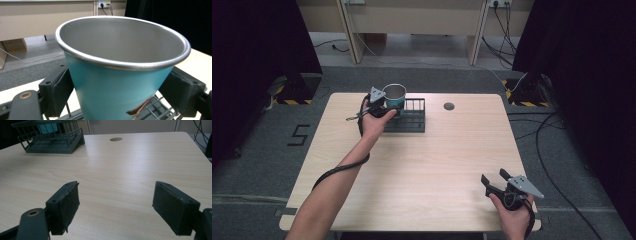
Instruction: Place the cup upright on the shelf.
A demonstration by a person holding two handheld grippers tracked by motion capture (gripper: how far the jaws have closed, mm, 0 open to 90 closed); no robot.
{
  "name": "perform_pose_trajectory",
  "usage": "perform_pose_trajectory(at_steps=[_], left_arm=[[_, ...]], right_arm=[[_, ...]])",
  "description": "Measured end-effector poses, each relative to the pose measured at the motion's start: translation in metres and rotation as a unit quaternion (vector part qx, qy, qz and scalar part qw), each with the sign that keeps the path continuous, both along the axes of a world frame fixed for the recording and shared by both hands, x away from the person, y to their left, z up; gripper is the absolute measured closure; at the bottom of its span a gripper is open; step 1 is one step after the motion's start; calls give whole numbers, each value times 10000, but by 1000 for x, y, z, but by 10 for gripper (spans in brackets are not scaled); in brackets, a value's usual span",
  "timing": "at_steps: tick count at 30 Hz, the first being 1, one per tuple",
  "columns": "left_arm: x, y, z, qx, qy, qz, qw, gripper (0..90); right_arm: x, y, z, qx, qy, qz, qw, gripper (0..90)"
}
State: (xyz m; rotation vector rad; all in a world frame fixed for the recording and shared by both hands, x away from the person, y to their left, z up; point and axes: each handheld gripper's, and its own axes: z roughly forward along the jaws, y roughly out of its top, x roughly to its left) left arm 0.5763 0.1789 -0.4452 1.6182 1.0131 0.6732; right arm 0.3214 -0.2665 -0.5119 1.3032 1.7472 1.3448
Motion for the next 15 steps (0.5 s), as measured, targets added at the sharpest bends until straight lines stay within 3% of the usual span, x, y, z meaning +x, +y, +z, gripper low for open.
perform_pose_trajectory(at_steps=[15], left_arm=[[2,0,-8,76,132,29,9999,158]], right_arm=[[0,0,0,3,18,11,10000,218]])
